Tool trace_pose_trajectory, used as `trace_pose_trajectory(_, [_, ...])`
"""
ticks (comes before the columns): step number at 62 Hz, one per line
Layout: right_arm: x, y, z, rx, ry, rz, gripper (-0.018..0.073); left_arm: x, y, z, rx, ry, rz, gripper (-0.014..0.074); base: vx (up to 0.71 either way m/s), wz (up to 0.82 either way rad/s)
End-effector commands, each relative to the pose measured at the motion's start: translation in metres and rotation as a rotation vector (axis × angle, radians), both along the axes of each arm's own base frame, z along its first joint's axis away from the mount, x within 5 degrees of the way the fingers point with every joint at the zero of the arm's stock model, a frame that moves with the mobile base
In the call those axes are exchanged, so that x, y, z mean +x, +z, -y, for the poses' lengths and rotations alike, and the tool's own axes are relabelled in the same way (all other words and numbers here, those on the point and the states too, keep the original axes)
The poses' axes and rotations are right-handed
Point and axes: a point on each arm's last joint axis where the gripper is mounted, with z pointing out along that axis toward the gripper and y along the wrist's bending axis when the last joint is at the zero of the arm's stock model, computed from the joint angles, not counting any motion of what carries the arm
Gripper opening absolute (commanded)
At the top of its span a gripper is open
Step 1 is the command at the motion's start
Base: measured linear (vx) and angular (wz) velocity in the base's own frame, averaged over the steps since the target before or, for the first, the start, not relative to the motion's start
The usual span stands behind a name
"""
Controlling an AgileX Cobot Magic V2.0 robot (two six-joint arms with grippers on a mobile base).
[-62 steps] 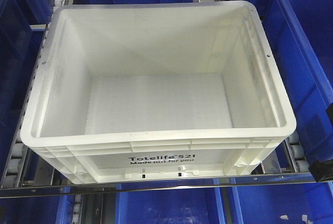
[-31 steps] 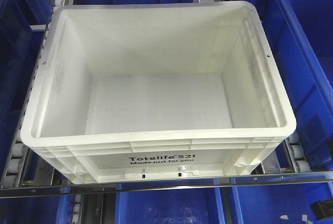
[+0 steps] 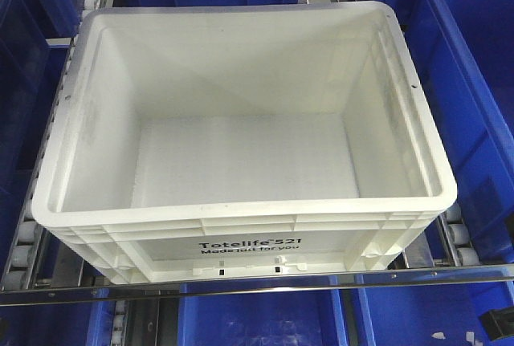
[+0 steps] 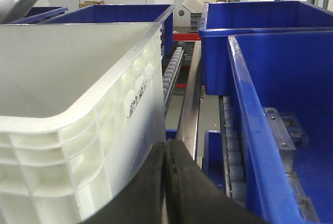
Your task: Move bin from left to right shelf
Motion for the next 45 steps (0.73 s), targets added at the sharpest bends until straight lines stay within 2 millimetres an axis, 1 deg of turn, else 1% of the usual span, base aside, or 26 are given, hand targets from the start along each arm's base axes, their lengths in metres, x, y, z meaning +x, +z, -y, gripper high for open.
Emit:
trace_pose_trajectory(1, [-0.0004,0.0005,0.0007,0.005,-0.01,0.06,-0.0007,-0.0022,0.013,-0.0006,-0.029,-0.001,0.097,-0.0008,0.0,0.0])
trace_pose_trajectory(45, [-0.0004,0.0005,0.0007,0.005,-0.01,0.06,-0.0007,-0.0022,0.013,-0.0006,-0.029,-0.001,0.097,-0.0008,0.0,0.0])
